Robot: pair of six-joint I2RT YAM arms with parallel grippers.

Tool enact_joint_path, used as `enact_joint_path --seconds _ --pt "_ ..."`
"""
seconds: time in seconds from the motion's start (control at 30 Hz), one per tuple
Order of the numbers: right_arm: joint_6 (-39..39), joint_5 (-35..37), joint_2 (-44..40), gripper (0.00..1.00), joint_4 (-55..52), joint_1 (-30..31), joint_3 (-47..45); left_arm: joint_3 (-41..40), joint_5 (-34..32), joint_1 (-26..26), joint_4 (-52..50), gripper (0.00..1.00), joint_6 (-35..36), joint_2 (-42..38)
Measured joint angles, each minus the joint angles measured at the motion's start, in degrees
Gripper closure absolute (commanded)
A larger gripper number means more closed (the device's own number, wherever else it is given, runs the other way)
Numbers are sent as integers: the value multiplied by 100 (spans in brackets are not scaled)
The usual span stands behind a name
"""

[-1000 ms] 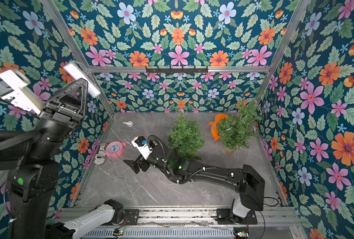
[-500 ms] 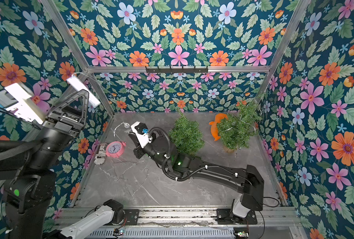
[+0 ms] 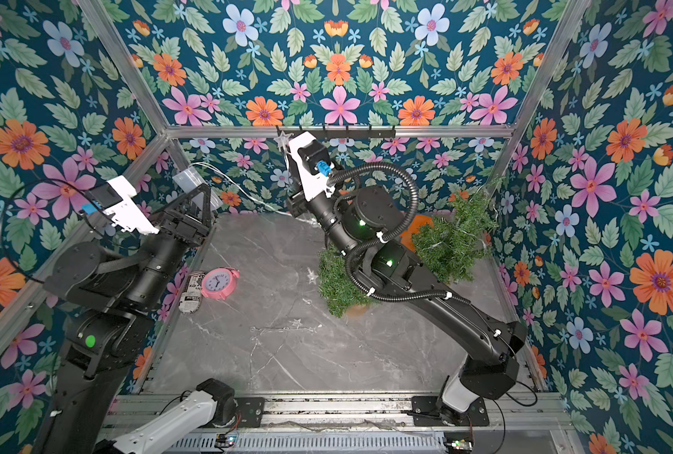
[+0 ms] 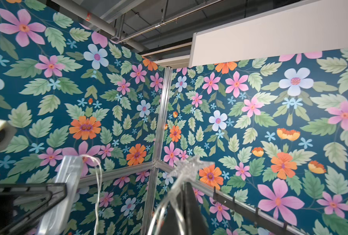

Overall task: Wrap string light around the christmas tree
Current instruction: Wrap the light string around the Christmas tree.

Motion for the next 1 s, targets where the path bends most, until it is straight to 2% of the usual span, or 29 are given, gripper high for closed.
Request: enact_joint_path --seconds 0.07,0.23,0.37,0.47,0.67,0.8,1.0 --pt "118 -208 125 90 -234 -310 181 4 -289 0 -13 84 103 151" --pt "501 -592 658 80 -619 -905 791 514 -673 0 -282 95 289 680" --pt "807 -933 1169 78 -835 -1226 1478 1104 -911 0 -260 100 457 807" --pt "988 -1025 1563 74 -920 -1453 2000 1314 -1226 0 -155 100 629 704" --pt "1386 -1196 2258 68 -1097 -1838 2817 1154 -1720 0 48 100 1032 275" --pt "1768 -1235 2439 62 -1134 -2177 3012 1150 -1989 0 197 100 1279 232" --pt "1956 -1445 2468 54 -1207 -2308 3073 953 -2214 0 225 100 1473 264"
